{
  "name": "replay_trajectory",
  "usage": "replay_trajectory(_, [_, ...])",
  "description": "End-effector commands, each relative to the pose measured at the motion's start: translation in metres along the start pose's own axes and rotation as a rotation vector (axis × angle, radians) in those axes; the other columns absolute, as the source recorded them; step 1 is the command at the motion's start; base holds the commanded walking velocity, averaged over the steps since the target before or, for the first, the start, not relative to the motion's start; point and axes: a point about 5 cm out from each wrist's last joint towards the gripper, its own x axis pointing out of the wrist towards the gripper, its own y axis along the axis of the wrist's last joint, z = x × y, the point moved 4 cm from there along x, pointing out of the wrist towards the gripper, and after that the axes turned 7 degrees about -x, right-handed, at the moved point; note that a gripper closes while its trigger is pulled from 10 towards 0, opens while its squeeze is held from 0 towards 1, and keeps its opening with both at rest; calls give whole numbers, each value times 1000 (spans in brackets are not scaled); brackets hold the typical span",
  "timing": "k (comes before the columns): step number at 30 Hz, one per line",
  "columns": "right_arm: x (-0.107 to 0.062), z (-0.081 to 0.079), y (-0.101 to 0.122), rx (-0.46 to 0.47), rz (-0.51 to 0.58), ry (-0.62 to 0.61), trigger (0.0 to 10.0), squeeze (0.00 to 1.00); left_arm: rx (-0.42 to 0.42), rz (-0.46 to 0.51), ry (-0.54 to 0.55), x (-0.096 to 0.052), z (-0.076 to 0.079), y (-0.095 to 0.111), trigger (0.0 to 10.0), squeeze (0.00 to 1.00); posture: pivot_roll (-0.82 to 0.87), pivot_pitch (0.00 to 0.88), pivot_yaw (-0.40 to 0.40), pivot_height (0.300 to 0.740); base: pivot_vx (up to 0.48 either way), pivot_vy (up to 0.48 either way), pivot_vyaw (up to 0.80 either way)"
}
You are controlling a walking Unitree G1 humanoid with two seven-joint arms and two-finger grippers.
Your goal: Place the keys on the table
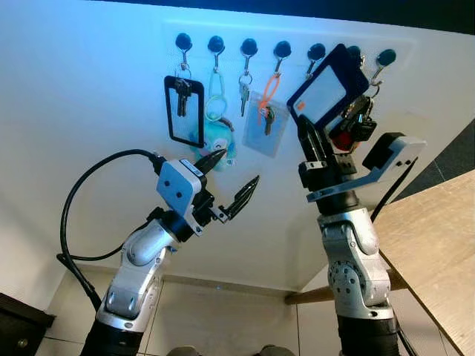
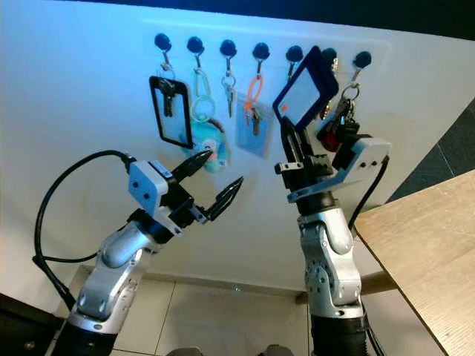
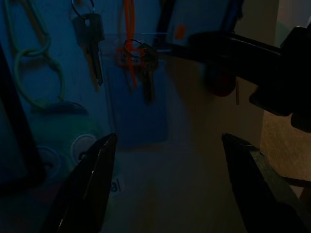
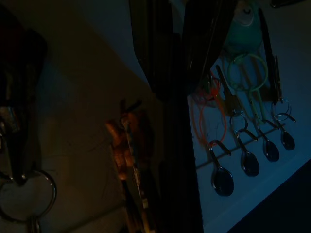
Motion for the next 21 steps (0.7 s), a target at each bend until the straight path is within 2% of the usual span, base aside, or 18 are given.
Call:
replay_trajectory(1, [6,-9,11,6,32,42,0,0,30,-10,-24,0,3,0,10000,0,86,70,-36,740,0,0,0])
replay_trajectory(14, [15,-23,26,30,67,102,0,0,38,-11,-29,-1,3,0,10000,0,88,67,-37,740,0,0,0])
replay_trajectory(21, [9,-21,18,29,35,101,0,0,40,-13,-35,-1,4,0,10000,0,88,64,-36,740,0,0,0])
